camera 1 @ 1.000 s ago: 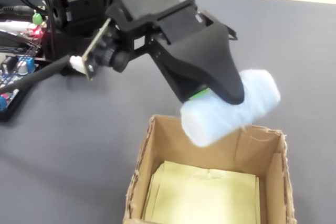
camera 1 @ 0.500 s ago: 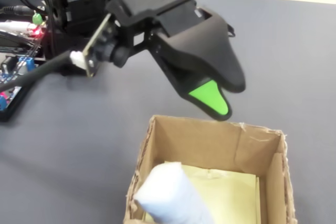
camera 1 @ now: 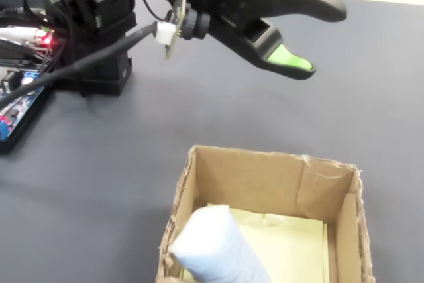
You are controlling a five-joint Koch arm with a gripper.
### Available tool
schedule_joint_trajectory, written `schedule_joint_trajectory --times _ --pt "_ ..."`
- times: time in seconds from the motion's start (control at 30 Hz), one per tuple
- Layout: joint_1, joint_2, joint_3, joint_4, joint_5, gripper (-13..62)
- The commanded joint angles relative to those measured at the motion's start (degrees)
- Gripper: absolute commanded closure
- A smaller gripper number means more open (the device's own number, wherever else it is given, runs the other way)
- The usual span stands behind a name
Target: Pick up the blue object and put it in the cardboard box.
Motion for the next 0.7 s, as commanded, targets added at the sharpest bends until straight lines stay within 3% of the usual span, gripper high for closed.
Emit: schedule_joint_trajectory --times 0.0,0.67 --pt "-2.20 2.55 -0.18 -6.86 2.46 15.5" --pt "-13.62 12.39 23.20 -2.29 2.81 15.6"
